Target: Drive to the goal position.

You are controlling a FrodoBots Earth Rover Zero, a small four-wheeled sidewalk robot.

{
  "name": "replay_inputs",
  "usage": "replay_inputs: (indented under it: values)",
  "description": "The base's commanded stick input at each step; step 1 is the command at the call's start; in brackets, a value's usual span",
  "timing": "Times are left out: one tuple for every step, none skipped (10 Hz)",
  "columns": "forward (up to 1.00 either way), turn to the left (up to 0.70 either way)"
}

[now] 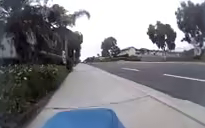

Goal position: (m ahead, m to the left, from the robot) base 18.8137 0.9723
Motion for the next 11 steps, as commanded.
replay_inputs:
  values:
    - [0.85,0.26]
    - [0.85,0.05]
    - [0.85,0.0]
    - [0.85,0.0]
    - [0.85,0.0]
    - [0.85,0.0]
    - [0.85,0.0]
    - [0.85,0.0]
    - [0.85,0.0]
    - [0.85,0.0]
    - [0.85,0.0]
